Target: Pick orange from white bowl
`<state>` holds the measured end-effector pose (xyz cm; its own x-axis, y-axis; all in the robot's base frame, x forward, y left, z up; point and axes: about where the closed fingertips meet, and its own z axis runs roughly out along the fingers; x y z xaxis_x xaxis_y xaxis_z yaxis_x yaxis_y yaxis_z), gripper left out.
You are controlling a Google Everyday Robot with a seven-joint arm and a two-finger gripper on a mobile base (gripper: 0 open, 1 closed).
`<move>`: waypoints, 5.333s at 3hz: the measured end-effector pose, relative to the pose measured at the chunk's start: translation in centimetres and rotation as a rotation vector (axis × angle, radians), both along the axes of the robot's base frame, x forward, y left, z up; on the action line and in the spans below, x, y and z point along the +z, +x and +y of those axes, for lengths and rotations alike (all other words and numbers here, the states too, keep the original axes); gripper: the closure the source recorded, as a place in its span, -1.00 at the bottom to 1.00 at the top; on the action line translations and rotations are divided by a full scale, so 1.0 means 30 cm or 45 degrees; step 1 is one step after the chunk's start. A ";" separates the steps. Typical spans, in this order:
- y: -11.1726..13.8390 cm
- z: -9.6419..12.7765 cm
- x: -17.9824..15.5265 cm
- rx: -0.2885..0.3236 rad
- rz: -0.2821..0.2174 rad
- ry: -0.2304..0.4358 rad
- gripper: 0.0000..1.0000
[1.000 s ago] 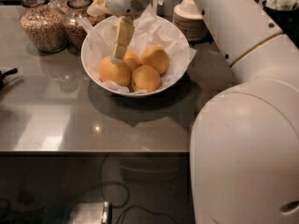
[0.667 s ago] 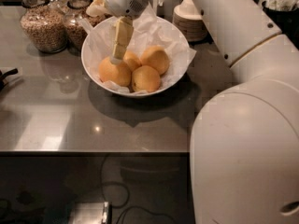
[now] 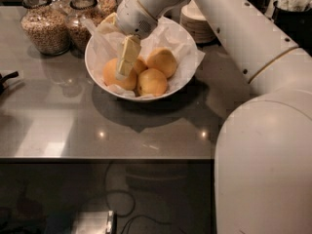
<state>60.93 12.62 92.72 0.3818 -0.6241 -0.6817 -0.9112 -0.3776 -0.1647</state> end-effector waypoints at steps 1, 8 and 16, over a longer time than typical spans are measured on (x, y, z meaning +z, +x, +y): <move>0.000 -0.005 -0.056 -0.015 0.057 0.026 -1.00; 0.010 -0.026 -0.151 0.097 -0.126 -0.103 -0.62; 0.013 -0.187 -0.051 -0.012 -0.256 -0.185 -0.64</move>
Offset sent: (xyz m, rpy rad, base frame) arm 0.0000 -0.0012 -0.0141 0.0179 0.0382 -0.0096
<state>61.31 7.02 91.19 0.4941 -0.7144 -0.4956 -0.8694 -0.4020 -0.2873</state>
